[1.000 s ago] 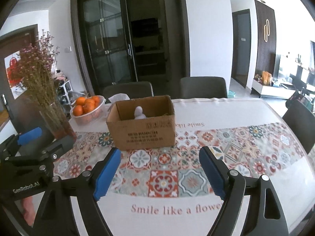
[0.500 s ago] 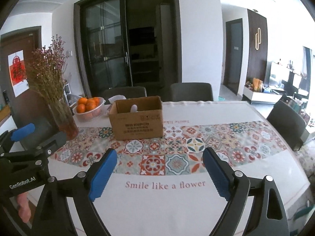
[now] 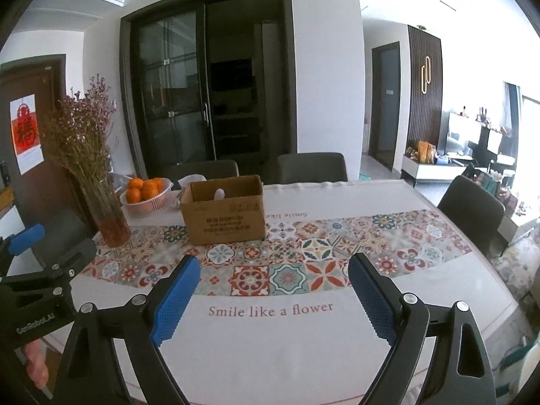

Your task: Organize soft objects

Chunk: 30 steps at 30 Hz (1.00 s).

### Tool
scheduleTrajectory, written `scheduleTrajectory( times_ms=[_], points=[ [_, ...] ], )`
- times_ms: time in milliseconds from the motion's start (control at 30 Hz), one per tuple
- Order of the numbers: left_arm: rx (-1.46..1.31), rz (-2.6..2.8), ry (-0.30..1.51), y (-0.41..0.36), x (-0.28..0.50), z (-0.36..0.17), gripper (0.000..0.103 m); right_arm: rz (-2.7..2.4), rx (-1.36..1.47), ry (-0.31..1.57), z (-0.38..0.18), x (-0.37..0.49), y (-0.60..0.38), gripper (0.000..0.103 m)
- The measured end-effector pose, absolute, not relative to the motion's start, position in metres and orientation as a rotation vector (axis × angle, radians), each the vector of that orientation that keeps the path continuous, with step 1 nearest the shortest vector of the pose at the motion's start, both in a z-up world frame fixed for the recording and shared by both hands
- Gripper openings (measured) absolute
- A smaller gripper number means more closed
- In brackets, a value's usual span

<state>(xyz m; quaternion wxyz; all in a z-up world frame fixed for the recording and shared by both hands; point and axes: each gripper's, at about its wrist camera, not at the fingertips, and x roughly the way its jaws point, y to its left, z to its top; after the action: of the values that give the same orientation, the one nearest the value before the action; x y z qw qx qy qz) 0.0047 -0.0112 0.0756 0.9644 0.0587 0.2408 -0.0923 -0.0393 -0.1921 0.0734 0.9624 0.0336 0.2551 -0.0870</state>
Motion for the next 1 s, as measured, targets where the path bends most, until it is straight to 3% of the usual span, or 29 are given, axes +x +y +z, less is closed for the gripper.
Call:
scheduleTrajectory(
  times_ms=[1000],
  points=[
    [0.092,-0.181,0.456,0.004,-0.023,0.084,0.103,-0.157,0.062,0.466,0.085,-0.066,-0.177,0.091]
  ],
)
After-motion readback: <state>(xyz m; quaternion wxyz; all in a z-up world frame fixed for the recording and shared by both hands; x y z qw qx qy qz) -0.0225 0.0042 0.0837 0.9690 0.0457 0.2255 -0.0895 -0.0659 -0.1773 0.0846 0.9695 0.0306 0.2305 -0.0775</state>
